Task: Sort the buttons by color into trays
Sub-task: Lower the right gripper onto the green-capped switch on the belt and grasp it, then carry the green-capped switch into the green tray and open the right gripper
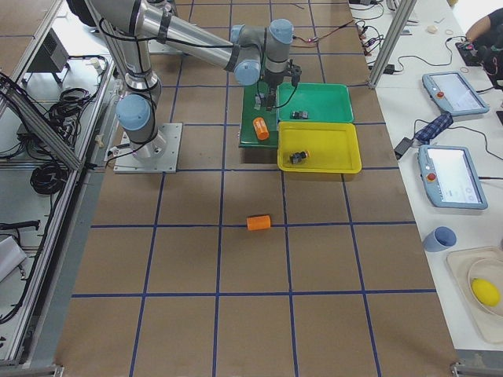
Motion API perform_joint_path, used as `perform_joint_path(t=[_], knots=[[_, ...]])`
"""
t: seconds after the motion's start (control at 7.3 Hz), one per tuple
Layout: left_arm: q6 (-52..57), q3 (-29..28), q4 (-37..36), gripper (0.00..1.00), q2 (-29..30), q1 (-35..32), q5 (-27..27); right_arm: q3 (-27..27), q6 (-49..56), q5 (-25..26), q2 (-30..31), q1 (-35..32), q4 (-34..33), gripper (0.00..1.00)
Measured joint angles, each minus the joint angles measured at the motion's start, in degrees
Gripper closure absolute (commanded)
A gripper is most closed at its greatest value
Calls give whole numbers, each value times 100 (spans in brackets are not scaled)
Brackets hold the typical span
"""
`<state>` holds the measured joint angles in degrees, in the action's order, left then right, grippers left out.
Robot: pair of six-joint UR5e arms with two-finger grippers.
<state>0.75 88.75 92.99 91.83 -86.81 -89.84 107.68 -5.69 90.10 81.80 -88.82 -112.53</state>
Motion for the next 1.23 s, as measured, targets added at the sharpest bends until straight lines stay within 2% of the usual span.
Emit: perform_joint_path(t=[0.27, 0.82, 0.96, 1.1, 1.23], knots=[[0, 3, -6, 0, 5, 2, -6, 77, -456, 4, 51, -280, -14, 0], [4, -4, -15, 0, -33, 6, -66, 356, -585, -12, -40, -422, -285, 2], [10, -8, -9, 0, -94, 14, -78, 449, -575, -11, -106, -423, -420, 23], [22, -21, 6, 0, -142, 24, -83, 519, -553, -2, -147, -424, -479, 68], [23, -23, 22, 0, -170, 28, -85, 589, -534, 21, -169, -421, -502, 86]])
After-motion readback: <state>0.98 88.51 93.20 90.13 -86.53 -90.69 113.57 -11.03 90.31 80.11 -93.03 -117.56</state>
